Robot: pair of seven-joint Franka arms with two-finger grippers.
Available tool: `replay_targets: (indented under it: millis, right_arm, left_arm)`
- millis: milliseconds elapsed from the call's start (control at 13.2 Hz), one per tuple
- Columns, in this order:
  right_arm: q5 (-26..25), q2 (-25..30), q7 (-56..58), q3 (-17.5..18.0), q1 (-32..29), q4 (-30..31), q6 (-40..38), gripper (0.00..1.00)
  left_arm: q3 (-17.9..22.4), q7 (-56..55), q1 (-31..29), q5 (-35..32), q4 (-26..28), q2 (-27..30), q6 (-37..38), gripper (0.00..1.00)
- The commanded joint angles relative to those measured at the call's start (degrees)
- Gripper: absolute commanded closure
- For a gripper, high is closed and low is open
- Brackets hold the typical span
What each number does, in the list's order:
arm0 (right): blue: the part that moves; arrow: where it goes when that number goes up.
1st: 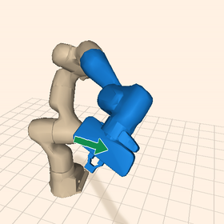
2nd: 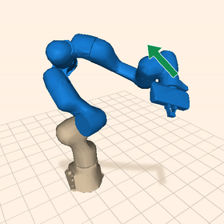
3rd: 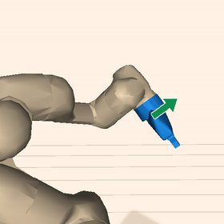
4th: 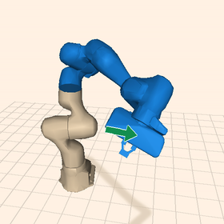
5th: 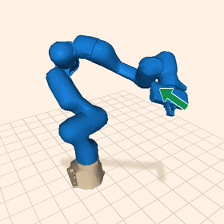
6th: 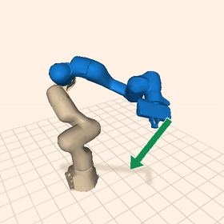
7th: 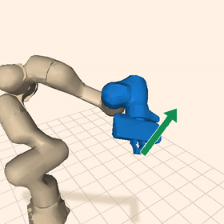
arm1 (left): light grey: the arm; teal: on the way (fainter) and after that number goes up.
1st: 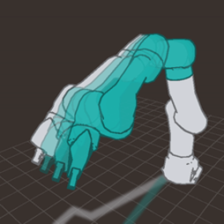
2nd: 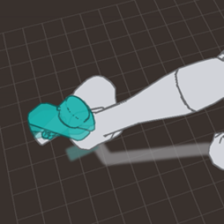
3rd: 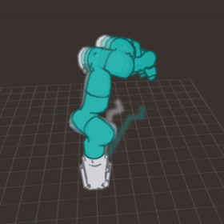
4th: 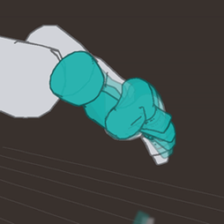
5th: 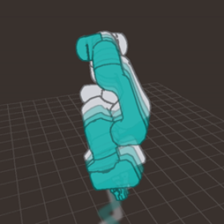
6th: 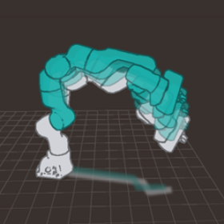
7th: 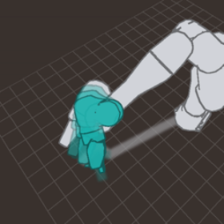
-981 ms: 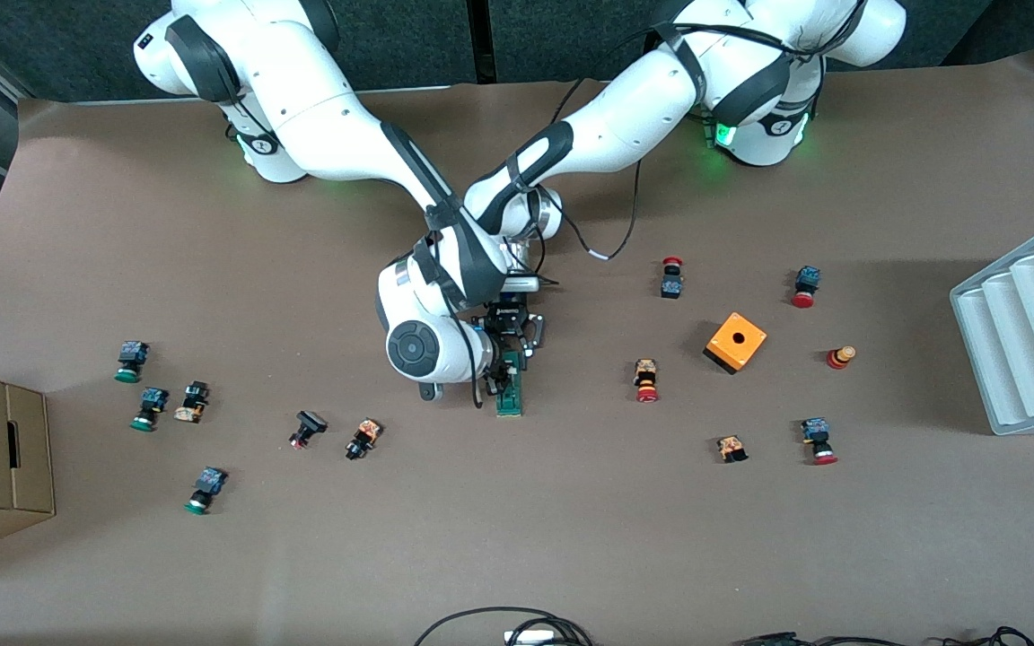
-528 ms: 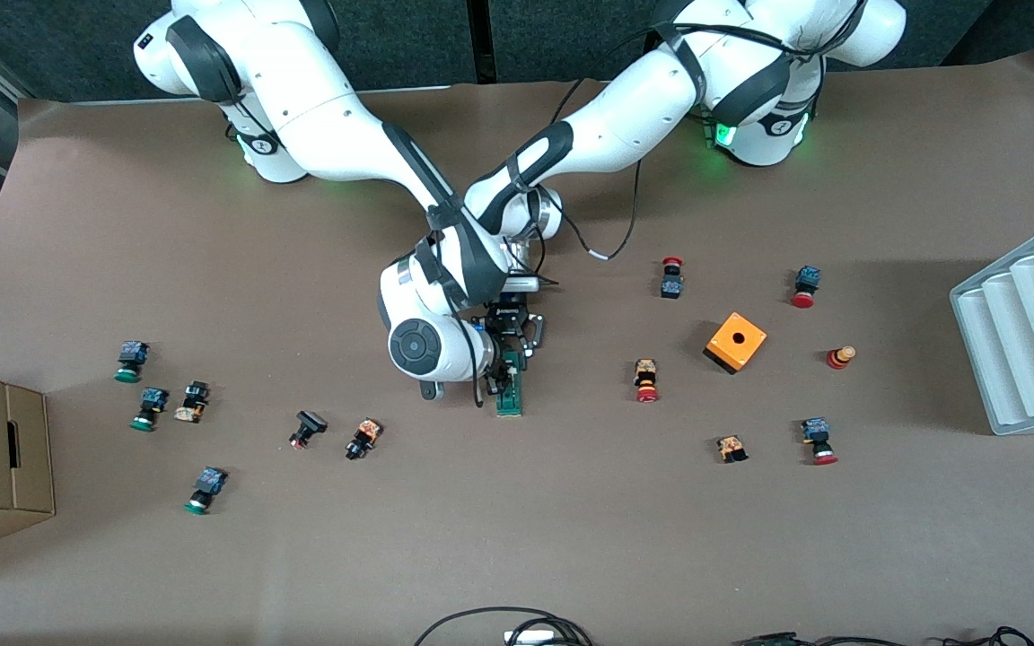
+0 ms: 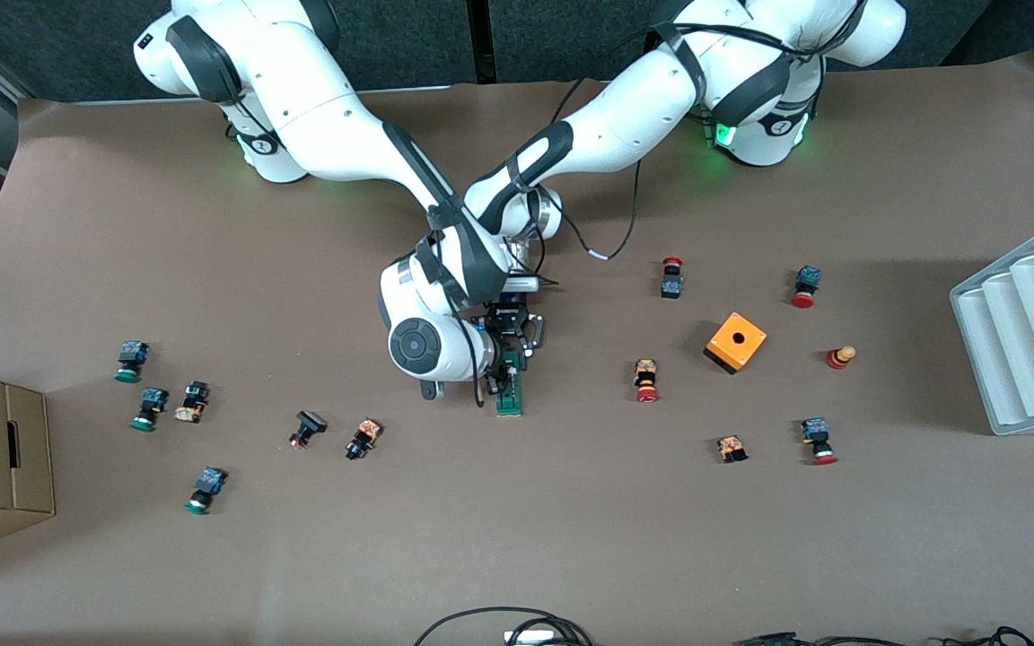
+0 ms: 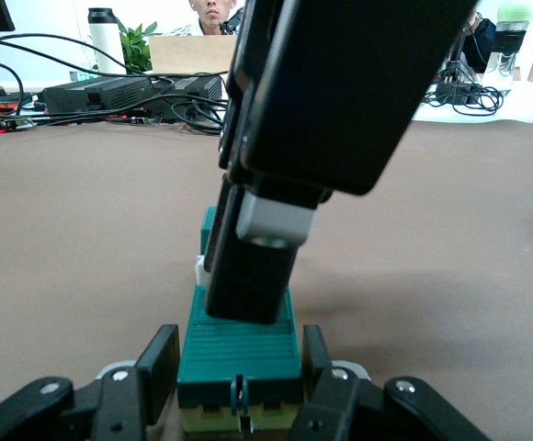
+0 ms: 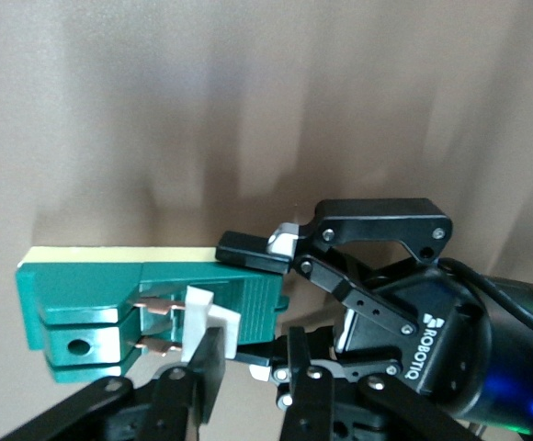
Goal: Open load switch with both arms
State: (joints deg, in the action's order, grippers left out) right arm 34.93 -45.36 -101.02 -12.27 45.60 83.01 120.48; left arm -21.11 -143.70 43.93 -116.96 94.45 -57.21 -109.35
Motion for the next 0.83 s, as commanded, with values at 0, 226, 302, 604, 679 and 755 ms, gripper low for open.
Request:
replay_targets:
  millis: [0, 226, 302, 604, 679, 755]
  right_arm:
    - [-1.09, 1.94, -0.14, 0.23, -0.95, 0.66, -0.68, 0.44]
    - [-0.92, 2.11, -0.32, 0.23, -3.06, -2.32, -2.97, 0.38]
    - [-1.09, 2.72, -0.32, 0.23, -4.11, -3.29, -4.02, 0.28]
    - [-5.3, 7.2, 6.42, 0.31, -8.68, -3.91, -7.71, 0.22]
    - [-5.66, 8.78, 9.76, 0.31, -10.17, -3.65, -8.67, 0.21]
    - [-6.8, 10.8, 13.7, 0.4, -11.49, -3.04, -9.38, 0.06]
  left_arm:
    - [0.46, 0.61, 0.81, -0.64, -1.29, -0.63, 0.72, 0.38]
    - [0.46, 0.52, 0.81, -0.55, -1.29, -0.63, 0.72, 0.38]
    - [0.46, 0.35, 0.81, -0.29, -1.29, -0.63, 0.72, 0.31]
    - [0.02, 0.52, 0.89, 1.38, -2.78, -0.45, 0.19, 0.0]
    - [0.02, 0.79, 0.89, 1.73, -2.87, -0.36, 0.19, 0.0]
    - [-0.07, 1.14, 0.89, 1.74, -2.87, -0.19, 0.02, 0.0]
